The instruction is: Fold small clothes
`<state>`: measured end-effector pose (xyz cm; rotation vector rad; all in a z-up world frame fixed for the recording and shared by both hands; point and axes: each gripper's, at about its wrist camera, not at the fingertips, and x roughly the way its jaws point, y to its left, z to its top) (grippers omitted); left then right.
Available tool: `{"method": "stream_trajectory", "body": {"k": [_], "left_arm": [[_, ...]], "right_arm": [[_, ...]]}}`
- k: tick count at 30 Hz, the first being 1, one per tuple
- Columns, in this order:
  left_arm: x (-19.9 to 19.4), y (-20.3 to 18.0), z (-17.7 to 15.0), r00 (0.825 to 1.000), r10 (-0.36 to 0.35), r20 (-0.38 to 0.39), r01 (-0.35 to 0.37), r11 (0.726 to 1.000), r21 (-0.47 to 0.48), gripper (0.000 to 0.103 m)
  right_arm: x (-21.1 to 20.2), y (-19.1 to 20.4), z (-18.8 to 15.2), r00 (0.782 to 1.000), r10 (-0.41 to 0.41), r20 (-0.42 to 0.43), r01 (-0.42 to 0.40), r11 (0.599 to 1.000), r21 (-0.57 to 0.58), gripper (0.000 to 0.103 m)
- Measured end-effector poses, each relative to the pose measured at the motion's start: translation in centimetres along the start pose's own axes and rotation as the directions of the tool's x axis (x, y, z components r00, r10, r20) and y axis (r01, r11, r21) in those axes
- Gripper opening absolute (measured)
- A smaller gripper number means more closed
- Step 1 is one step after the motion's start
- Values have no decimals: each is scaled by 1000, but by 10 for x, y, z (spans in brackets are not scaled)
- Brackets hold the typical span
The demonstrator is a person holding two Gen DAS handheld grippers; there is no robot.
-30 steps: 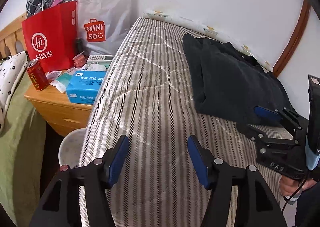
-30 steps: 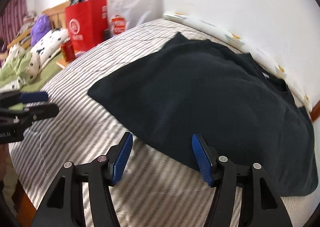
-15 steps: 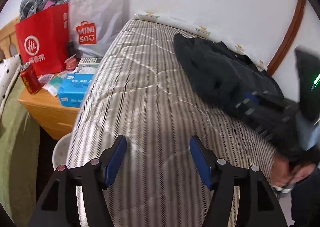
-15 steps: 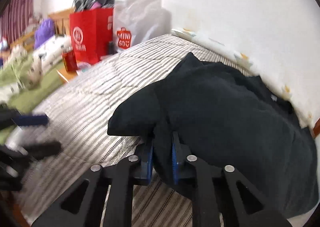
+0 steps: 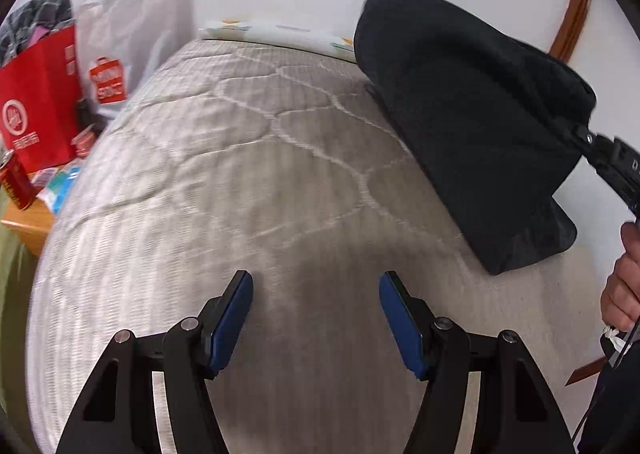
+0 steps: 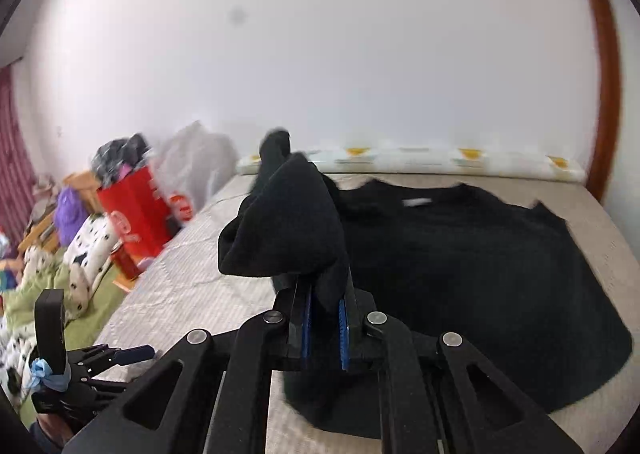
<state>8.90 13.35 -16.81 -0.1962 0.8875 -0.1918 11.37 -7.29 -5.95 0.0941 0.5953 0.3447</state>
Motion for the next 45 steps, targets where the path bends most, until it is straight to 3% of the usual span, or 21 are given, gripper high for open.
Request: {"method": "stream_trajectory", "body": {"k": [6, 12, 15, 19, 21, 24, 30, 31, 34, 35, 40, 45], "left_arm": [[7, -46, 10, 998, -55, 25, 54, 998, 41, 63], [15, -78, 12, 992, -128, 23, 126, 990, 70, 63], [22, -93, 13, 987, -159, 11, 157, 982, 104, 63], [32, -114, 11, 981, -191, -18, 192, 970, 148, 66], [39, -124, 10, 978, -204, -40, 208, 963, 170, 66], [49, -133, 9, 974, -216, -62, 224, 960, 170, 67], [67, -152, 8, 973, -215, -82, 227, 958, 178, 67], [70, -155, 9, 974, -213, -82, 224, 958, 178, 67], [75, -163, 12, 975, -209, -80, 221, 958, 183, 68], [77, -166, 13, 976, -201, -80, 213, 959, 188, 68], [84, -179, 19, 979, -185, -83, 198, 957, 212, 68], [87, -202, 19, 975, -206, -87, 222, 936, 274, 68]], "right_arm": [[-15, -82, -18, 999, -28, -29, 32, 993, 116, 9], [-5, -131, -49, 992, -50, -120, 72, 981, 183, 14], [-6, -145, -58, 991, -26, -129, 53, 976, 210, 27], [-12, -149, -56, 995, -55, -84, 71, 976, 207, 56], [-7, -155, -50, 996, -31, -81, 49, 970, 237, 57], [8, -161, -44, 995, 7, -98, 21, 961, 276, 57], [50, -170, -32, 993, 8, -118, 34, 937, 347, 57], [60, -170, -29, 991, -8, -135, 56, 934, 353, 53], [73, -171, -24, 988, -20, -151, 71, 937, 343, 18], [74, -172, -22, 989, -9, -147, 58, 941, 332, 15], [42, -189, -9, 999, -13, -33, 21, 959, 283, 11], [-2, -231, -2, 985, -160, 57, 138, 950, 280, 11]]}}
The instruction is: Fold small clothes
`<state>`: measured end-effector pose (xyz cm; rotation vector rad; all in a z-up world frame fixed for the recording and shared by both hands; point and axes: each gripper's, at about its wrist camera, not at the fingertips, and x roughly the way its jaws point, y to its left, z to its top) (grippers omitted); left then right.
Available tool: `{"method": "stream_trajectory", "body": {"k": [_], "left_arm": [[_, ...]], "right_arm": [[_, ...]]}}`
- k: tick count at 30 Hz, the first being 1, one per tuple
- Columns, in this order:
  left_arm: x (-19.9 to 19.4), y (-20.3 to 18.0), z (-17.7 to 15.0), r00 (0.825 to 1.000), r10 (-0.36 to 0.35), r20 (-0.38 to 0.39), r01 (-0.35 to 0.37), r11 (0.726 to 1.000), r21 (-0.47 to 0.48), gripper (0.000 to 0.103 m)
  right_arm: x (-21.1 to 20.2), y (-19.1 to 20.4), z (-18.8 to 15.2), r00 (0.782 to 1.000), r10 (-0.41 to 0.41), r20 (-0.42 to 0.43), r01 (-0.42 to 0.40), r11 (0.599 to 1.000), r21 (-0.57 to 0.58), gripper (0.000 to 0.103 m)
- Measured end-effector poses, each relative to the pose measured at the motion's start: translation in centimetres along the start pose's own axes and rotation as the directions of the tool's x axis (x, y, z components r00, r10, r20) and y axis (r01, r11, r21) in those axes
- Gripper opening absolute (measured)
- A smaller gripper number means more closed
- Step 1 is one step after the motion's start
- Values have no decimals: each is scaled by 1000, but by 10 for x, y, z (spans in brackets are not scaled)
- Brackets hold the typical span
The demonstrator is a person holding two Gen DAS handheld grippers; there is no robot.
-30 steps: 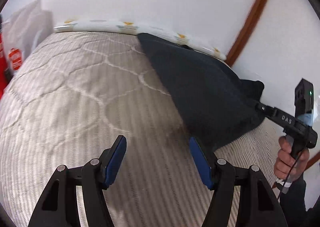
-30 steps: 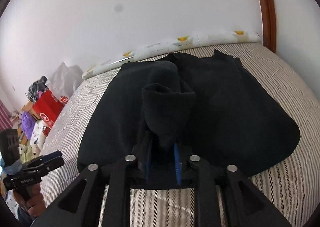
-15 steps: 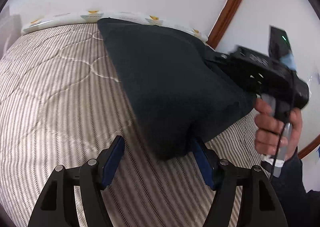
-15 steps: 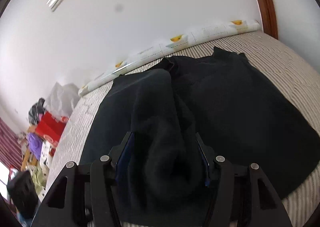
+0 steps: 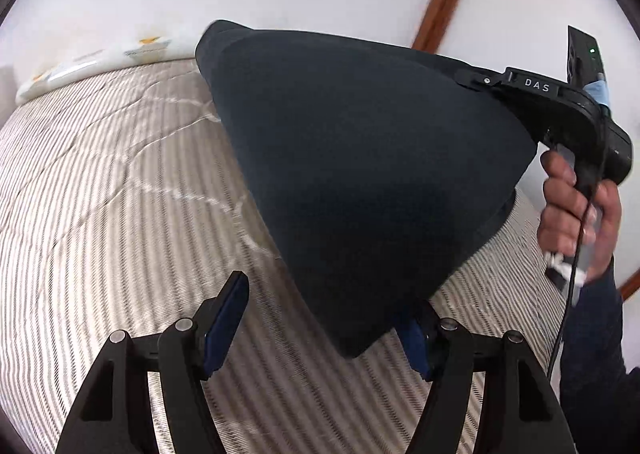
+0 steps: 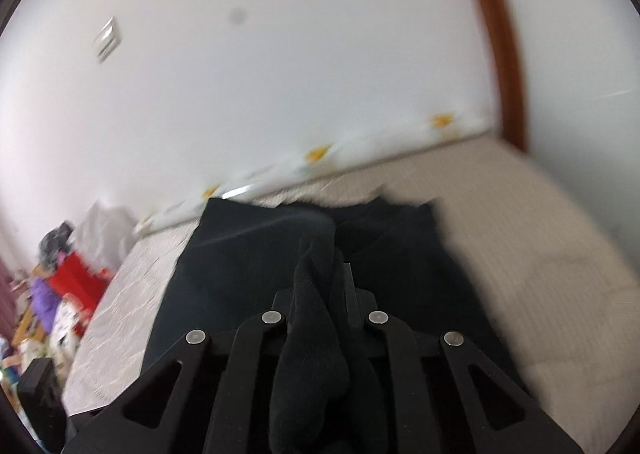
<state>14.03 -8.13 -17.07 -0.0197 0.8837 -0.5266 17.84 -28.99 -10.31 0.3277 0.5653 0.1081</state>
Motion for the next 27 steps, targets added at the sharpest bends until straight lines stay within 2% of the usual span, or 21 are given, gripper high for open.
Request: {"method": "stream_trajectory", "body": {"k": [3, 6, 8, 12, 16, 18, 20, 24, 25, 26, 27], "left_arm": [[3, -11, 1, 1000, -6, -5, 6, 1000, 31, 68], [6, -20, 3, 1000, -2, 2, 2, 999, 51, 68], [9, -24, 5, 1000, 14, 7, -14, 999, 52, 68], [15, -30, 9, 1000, 19, -10, -19, 999, 26, 67], [15, -35, 13, 1000, 15, -5, -15, 1000, 1, 64], [12, -39, 14, 1000, 17, 3, -17, 1000, 4, 58], [14, -41, 18, 1000, 23, 10, -23, 1000, 15, 46], [9, -49, 18, 997, 67, 32, -69, 996, 50, 32], [7, -48, 20, 998, 62, 32, -63, 997, 41, 28], [5, -46, 21, 998, 58, 36, -59, 998, 26, 24], [3, -44, 23, 998, 54, 40, -55, 998, 16, 23]], "right_arm": [[-14, -32, -1, 997, -78, 20, 78, 997, 4, 11], [-19, -57, -11, 995, -104, 11, 104, 994, 15, 11], [-14, -71, -21, 993, -119, -23, 120, 992, 36, 11], [-8, -73, -33, 988, -136, -71, 137, 990, 14, 15], [-15, -70, -36, 976, -199, -89, 198, 980, -17, 34], [-15, -70, -39, 970, -216, -112, 213, 976, -36, 39], [-11, -72, -42, 962, -233, -145, 229, 973, -44, 45], [-1, -80, -45, 960, -204, -189, 209, 978, 8, 43], [3, -81, -46, 963, -188, -194, 197, 980, 27, 32], [6, -81, -47, 967, -154, -200, 167, 985, 47, 25], [7, -79, -47, 970, -147, -194, 159, 986, 50, 24]]}}
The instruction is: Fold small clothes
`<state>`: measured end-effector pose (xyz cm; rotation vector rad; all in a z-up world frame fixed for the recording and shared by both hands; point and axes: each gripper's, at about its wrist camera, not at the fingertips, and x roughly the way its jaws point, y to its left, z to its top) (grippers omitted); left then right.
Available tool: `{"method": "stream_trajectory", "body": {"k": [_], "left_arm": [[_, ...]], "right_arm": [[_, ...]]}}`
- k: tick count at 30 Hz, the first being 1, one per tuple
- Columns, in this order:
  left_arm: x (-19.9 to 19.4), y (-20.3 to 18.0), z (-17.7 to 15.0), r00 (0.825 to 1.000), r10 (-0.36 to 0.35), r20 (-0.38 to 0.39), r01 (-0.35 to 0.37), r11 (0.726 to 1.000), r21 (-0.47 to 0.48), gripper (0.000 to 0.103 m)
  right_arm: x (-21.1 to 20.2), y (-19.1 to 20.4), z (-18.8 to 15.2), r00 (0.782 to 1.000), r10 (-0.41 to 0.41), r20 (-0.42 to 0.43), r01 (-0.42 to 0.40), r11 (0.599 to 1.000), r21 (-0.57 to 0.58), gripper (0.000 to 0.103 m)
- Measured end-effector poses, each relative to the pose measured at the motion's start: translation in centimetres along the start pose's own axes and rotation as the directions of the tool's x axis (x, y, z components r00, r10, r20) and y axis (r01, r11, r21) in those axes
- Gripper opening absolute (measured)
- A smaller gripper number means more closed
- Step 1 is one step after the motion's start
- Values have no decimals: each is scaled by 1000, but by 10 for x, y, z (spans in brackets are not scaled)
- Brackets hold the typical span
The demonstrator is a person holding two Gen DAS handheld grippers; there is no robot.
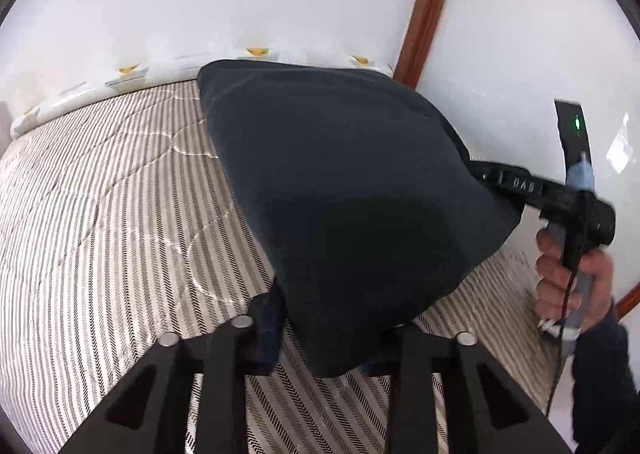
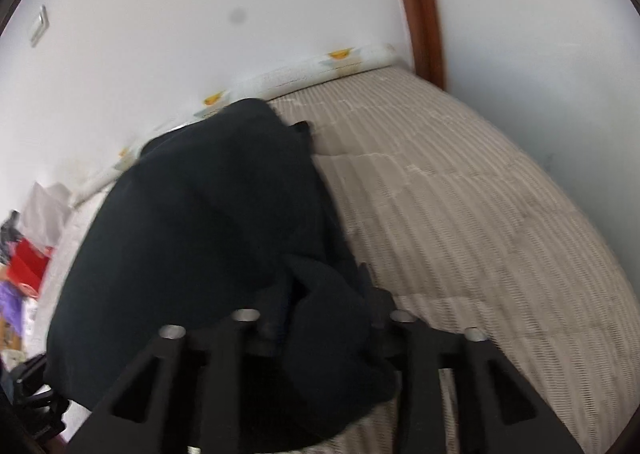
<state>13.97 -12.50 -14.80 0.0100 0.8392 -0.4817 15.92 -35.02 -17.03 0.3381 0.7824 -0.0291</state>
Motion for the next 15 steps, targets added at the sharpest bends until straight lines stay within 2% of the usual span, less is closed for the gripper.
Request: {"method": "stream_trajectory", "body": {"k": [3, 8, 15], "left_arm": [[-6, 8, 3, 1000, 18, 24, -18, 1000, -8, 20], [-27, 38, 2, 998, 31, 56, -27, 997, -73, 18], [-67, 105, -13, 986, 151, 77, -136, 976, -169, 18]], "right_arm": [[1, 12, -1, 1000, -8, 27, 8, 1000, -9, 20], [6, 38, 2, 997, 68, 22, -69, 997, 19, 19], [27, 115, -2, 984, 178, -21, -179, 983, -51, 19]]}}
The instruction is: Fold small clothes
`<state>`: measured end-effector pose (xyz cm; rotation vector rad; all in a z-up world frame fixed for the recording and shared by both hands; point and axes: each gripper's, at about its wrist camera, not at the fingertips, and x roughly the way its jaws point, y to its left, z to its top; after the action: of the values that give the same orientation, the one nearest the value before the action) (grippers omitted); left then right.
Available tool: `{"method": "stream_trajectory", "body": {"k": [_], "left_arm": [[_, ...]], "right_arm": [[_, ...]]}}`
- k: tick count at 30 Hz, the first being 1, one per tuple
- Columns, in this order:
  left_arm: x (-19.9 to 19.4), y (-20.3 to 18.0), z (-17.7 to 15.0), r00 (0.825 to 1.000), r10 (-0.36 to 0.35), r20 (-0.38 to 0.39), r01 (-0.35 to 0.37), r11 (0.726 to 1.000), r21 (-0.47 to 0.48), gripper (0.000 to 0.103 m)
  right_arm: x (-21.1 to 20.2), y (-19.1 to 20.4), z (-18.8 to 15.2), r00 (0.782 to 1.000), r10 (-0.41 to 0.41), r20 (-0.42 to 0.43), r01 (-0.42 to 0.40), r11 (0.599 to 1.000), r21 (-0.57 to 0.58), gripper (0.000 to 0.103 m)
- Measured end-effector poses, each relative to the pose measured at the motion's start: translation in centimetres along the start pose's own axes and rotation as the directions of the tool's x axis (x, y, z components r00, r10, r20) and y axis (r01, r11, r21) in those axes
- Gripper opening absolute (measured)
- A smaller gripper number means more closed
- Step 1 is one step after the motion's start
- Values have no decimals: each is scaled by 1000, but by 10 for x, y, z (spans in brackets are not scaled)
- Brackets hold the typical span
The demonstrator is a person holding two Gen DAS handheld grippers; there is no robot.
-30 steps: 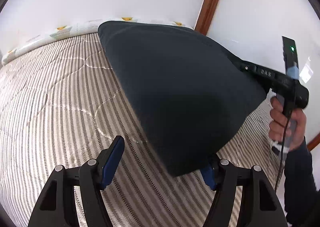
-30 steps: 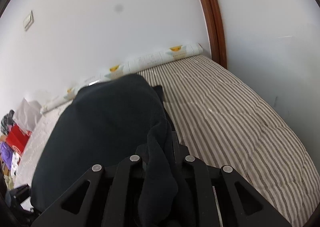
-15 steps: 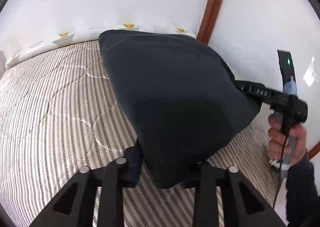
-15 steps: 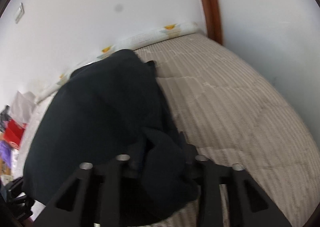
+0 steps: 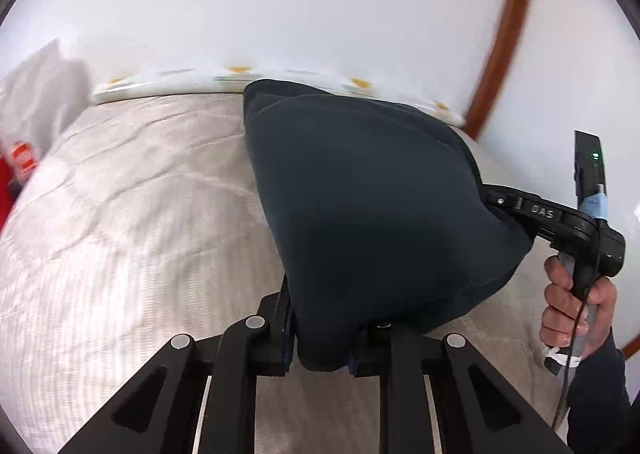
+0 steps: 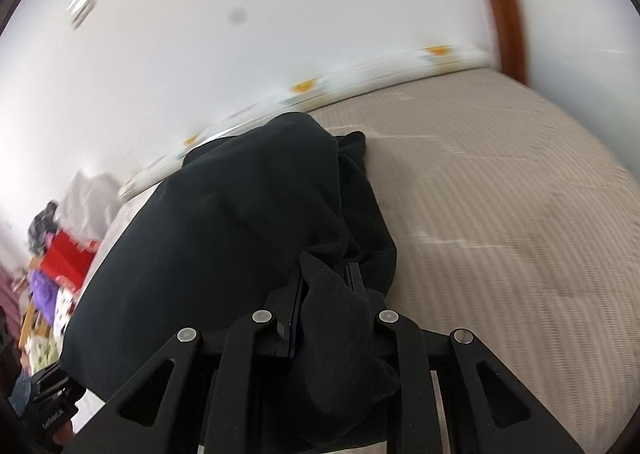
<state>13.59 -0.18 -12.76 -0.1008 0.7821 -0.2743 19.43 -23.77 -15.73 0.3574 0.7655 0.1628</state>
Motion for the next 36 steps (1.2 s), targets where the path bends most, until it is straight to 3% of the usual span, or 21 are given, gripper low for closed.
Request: {"method": "stream_trajectory", "body": {"k": [3, 6, 9, 13, 16, 20, 23, 28, 31, 33, 36], "left_arm": [[-8, 28, -6, 1000, 30, -10, -30, 999, -29, 18], [-12, 45, -15, 1000, 8, -15, -9, 998, -58, 18], [-7, 47, -19, 1000, -1, -30, -1, 998, -70, 19], [-8, 40, -21, 999, 18, -46, -20, 999, -39, 23], [-8, 37, -27, 997, 5, -75, -7, 1000, -24, 28], [-30, 31, -36, 999, -7, -50, 7, 1000, 0, 38], [-51, 29, -32, 998, -67, -9, 67, 998, -12, 46], [-64, 29, -12, 994, -101, 52, 102, 995, -11, 46], [-59, 29, 6, 995, -71, 75, 71, 997, 4, 46], [-49, 30, 17, 998, -9, 65, 8, 1000, 16, 47], [-27, 34, 15, 998, 56, 14, -57, 997, 48, 48]], "right_arm": [[10, 34, -1, 998, 51, -19, -52, 998, -47, 19], [3, 54, -5, 997, 74, 0, -73, 991, -111, 19], [-17, 52, -13, 997, 67, 37, -62, 989, -133, 16], [-28, 36, -27, 1000, -16, -9, 14, 986, -164, 12], [-47, 33, -25, 998, -58, 30, 63, 982, -176, 13], [-69, 63, -23, 997, -9, 77, 28, 965, -261, 15], [-60, 85, -30, 998, 20, 51, -1, 940, -342, 15], [-23, 78, -38, 995, -73, -64, 49, 946, -321, 14], [-33, 75, -34, 997, -42, -70, 17, 943, -332, 15], [-41, 77, -27, 999, -34, -38, 19, 940, -340, 18], [-37, 79, -11, 999, -39, -17, 31, 944, -330, 36]]}}
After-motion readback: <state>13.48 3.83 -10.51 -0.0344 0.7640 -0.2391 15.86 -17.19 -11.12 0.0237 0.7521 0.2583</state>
